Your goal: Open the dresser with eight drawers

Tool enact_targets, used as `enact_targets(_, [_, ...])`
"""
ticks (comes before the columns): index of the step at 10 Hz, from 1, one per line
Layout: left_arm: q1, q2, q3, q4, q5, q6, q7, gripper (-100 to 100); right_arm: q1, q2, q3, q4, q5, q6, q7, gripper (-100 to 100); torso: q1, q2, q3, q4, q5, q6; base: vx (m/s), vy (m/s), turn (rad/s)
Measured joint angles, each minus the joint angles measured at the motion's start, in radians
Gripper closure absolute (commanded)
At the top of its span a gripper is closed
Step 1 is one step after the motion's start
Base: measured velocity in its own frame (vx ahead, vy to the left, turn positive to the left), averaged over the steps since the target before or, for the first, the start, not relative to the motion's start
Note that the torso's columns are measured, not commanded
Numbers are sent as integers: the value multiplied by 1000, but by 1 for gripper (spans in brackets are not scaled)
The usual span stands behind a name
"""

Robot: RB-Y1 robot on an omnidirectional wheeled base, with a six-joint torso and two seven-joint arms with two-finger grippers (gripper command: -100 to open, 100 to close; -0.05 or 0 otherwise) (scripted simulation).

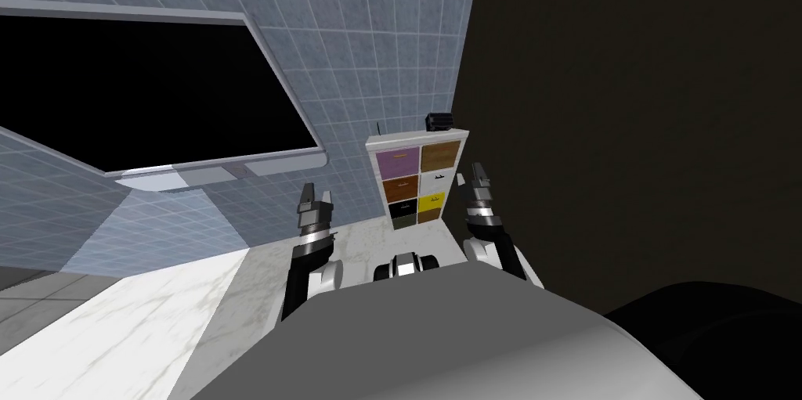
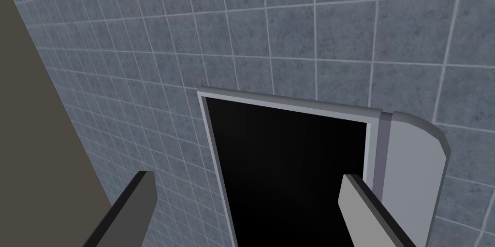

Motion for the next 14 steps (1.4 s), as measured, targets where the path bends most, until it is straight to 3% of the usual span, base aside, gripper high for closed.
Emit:
enact_targets(1, [0,0,0,0,0,0,0,0,-3,-17,1,5,-5,0,-11,-100,0,34,-69,33,0,0,-8,17,67])
enact_targets(4, [0,0,0,1,0,0,0,0,-1,-78,12,37,-35,-23,-90,-100,1,47,-93,47,0,0,-18,26,51])
enact_targets(14, [0,0,0,1,0,0,0,0,-21,-125,42,132,-116,-80,-345,-100,-1,46,-94,47,0,0,-15,23,53])
